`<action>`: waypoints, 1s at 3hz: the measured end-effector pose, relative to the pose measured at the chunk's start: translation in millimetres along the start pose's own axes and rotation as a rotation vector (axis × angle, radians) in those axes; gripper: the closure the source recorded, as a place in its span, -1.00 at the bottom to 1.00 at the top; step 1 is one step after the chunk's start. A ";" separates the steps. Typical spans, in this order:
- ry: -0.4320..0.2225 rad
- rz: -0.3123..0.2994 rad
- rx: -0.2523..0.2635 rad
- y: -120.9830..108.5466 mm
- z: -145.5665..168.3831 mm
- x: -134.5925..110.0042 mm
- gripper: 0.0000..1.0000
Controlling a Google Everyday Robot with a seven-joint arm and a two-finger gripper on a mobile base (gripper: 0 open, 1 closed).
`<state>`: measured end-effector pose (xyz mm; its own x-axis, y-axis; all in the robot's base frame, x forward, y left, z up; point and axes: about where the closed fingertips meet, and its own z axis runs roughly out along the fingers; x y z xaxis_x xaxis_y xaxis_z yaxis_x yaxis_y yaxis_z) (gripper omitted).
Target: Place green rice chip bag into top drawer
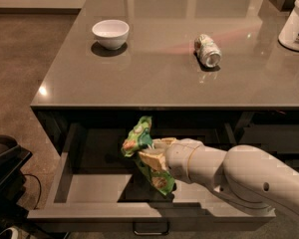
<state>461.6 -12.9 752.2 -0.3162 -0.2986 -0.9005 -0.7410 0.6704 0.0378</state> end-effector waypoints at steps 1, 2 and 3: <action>0.000 0.000 0.000 0.0 0.0 0.0 -0.30; 0.000 0.000 0.000 0.0 0.0 0.0 -0.76; 0.000 0.000 0.000 0.1 0.0 -0.1 -1.00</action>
Offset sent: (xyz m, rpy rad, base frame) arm 0.0000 0.0000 0.0000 0.0000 0.0000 0.0000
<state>461.6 -12.9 752.2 -0.3161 -0.2988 -0.9005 -0.7411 0.6703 0.0377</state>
